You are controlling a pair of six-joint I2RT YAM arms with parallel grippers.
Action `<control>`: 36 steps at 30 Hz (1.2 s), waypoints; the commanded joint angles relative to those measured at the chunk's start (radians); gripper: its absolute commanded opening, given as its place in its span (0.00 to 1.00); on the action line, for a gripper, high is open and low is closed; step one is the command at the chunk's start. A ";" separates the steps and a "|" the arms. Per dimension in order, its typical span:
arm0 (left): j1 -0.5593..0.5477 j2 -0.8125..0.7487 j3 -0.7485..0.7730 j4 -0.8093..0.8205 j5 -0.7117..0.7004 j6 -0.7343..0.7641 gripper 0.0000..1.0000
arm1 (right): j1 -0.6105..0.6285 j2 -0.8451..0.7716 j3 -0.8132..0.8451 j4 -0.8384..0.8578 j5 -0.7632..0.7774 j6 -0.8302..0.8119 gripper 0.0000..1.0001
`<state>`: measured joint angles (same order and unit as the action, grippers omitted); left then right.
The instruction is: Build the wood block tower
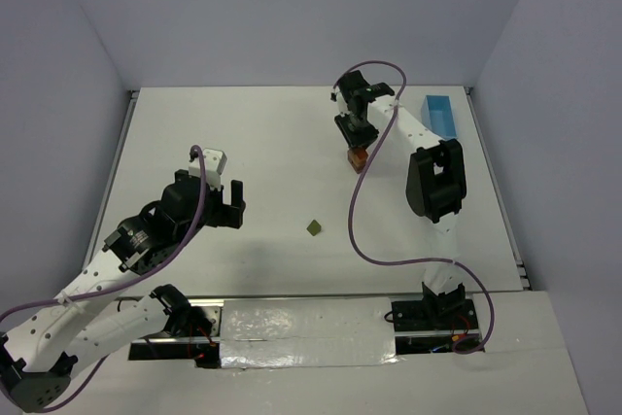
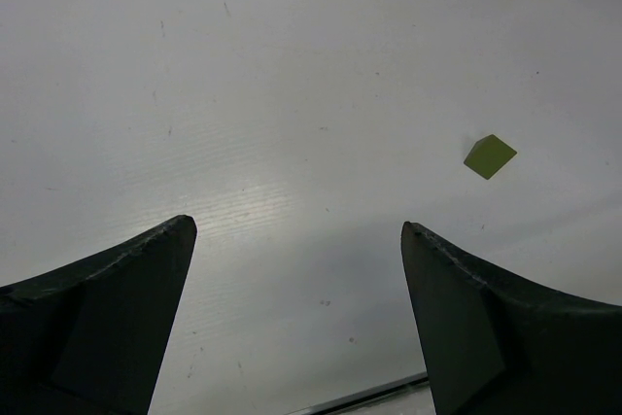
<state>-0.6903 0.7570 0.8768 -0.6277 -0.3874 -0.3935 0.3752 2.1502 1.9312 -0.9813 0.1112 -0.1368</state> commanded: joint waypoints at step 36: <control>0.005 -0.013 0.002 0.034 0.016 0.021 1.00 | -0.004 0.019 0.008 -0.028 -0.027 -0.017 0.53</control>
<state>-0.6903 0.7547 0.8768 -0.6273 -0.3790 -0.3916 0.3748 2.1551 1.9308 -0.9890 0.0937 -0.1505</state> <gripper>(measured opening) 0.995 0.534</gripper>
